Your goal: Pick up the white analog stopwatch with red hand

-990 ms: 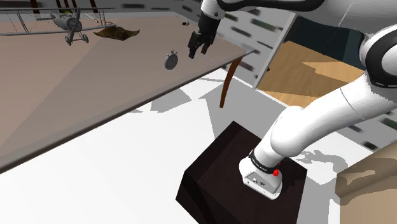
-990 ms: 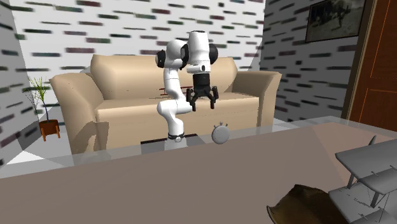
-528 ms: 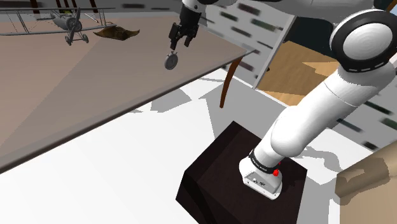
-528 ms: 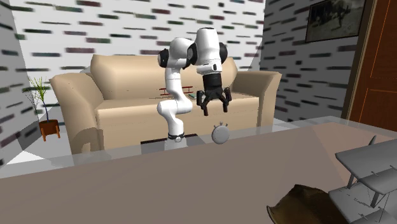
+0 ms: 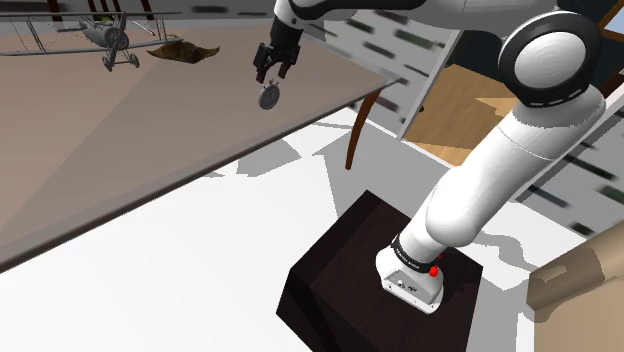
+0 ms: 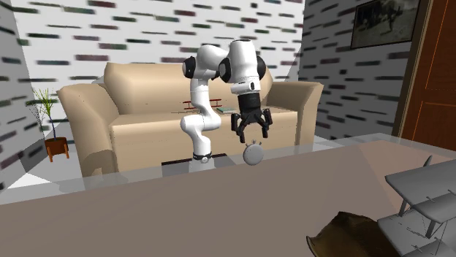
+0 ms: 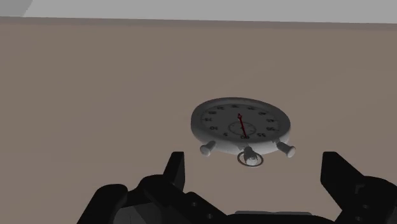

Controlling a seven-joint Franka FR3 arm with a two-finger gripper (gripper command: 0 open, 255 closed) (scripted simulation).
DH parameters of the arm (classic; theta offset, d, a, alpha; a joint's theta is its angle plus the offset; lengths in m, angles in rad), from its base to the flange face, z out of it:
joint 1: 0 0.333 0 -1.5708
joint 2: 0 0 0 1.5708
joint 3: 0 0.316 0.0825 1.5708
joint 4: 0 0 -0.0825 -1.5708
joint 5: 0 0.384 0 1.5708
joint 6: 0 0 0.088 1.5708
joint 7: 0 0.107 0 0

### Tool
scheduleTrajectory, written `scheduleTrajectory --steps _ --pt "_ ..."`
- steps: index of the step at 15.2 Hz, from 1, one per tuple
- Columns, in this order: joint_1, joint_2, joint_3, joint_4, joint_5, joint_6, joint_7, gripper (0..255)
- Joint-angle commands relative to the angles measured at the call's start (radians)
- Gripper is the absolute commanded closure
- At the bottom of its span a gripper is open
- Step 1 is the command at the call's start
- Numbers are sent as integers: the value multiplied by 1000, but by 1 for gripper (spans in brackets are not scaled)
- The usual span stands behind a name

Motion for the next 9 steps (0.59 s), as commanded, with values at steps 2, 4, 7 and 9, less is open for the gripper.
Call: scheduleTrajectory --steps 2,4,7,9 --pt "0 3 0 -31 1 34 -3 0" --pt "0 4 0 -29 1 34 -2 255" --pt "1 5 1 -28 1 34 -1 255" --pt "1 5 1 -29 1 35 -1 255"
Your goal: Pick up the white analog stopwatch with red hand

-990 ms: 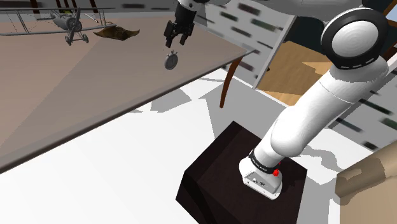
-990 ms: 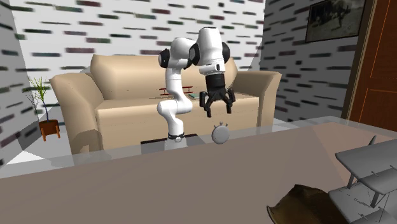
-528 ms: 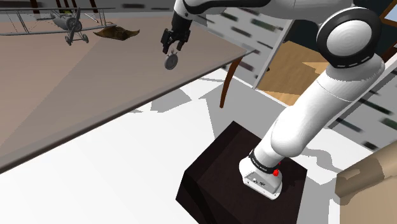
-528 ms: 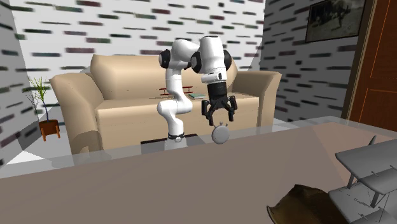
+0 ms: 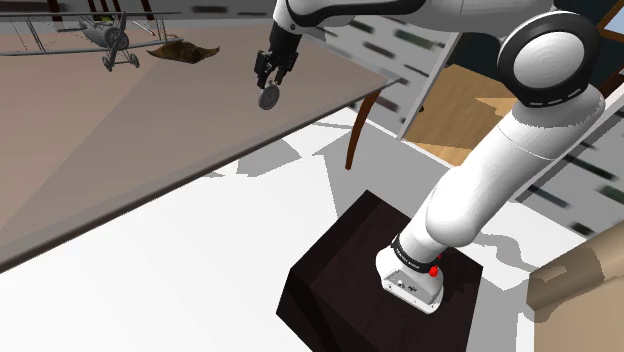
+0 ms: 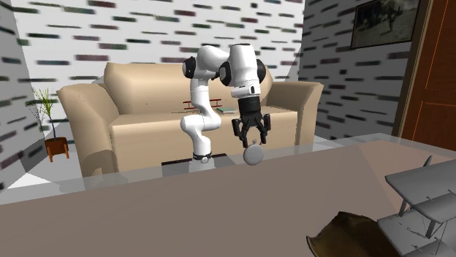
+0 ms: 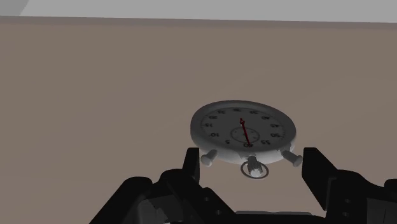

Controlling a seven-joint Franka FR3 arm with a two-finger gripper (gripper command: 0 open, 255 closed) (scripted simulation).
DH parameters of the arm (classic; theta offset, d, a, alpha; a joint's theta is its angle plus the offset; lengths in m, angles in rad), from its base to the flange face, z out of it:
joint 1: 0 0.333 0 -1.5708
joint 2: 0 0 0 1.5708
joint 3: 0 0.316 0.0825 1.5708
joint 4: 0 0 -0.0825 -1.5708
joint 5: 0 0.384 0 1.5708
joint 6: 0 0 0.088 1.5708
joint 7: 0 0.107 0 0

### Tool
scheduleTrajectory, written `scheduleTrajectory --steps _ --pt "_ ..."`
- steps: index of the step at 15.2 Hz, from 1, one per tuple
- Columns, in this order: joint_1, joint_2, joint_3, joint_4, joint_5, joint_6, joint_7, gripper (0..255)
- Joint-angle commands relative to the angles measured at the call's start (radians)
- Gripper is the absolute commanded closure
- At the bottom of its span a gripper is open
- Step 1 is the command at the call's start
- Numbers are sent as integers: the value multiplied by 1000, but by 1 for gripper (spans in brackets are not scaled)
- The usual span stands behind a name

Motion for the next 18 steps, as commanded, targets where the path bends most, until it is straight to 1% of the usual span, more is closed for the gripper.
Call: scheduleTrajectory --steps 1,4,18 --pt "0 1 0 -2 0 0 0 255" --pt "-1 -1 -1 -3 0 -2 -1 255" --pt "-2 3 -2 190 -5 -190 10 255"
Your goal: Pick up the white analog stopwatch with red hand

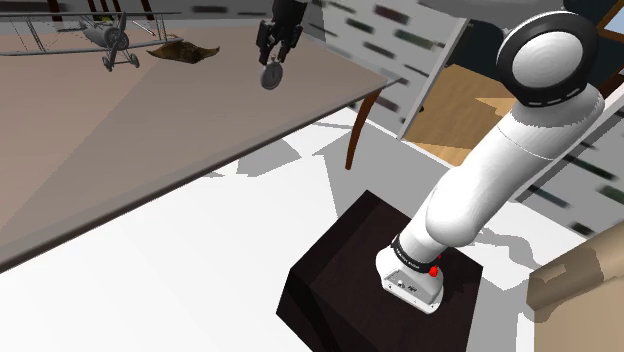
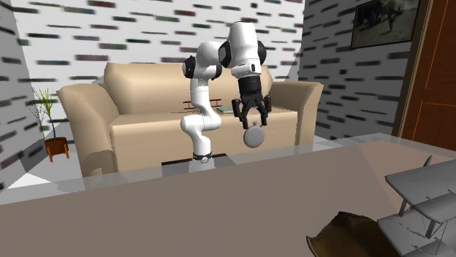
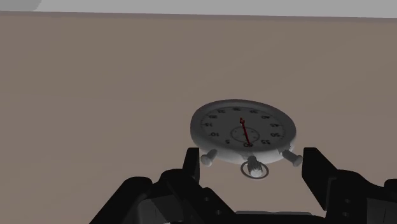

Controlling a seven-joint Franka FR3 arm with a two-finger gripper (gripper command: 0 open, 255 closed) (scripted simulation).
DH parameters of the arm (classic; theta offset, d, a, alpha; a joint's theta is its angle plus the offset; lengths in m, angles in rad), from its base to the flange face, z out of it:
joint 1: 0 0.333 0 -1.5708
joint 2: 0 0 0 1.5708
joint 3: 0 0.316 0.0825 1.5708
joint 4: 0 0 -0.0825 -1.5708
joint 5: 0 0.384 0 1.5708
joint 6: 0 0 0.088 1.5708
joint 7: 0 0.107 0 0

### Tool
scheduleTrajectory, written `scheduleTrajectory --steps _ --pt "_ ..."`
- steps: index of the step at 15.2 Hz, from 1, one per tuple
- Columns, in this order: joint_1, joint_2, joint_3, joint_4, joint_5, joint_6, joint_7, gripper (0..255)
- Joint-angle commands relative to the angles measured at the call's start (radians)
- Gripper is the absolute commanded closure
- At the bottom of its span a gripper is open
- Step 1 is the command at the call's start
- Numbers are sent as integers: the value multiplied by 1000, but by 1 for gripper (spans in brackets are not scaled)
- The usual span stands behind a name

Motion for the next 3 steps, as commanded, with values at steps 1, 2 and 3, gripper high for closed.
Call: scheduleTrajectory --steps 1,2,3 --pt "0 1 0 30 -1 -29 2 255" --pt "0 1 0 32 -1 -31 2 255" --pt "0 2 0 32 -1 -31 2 255"
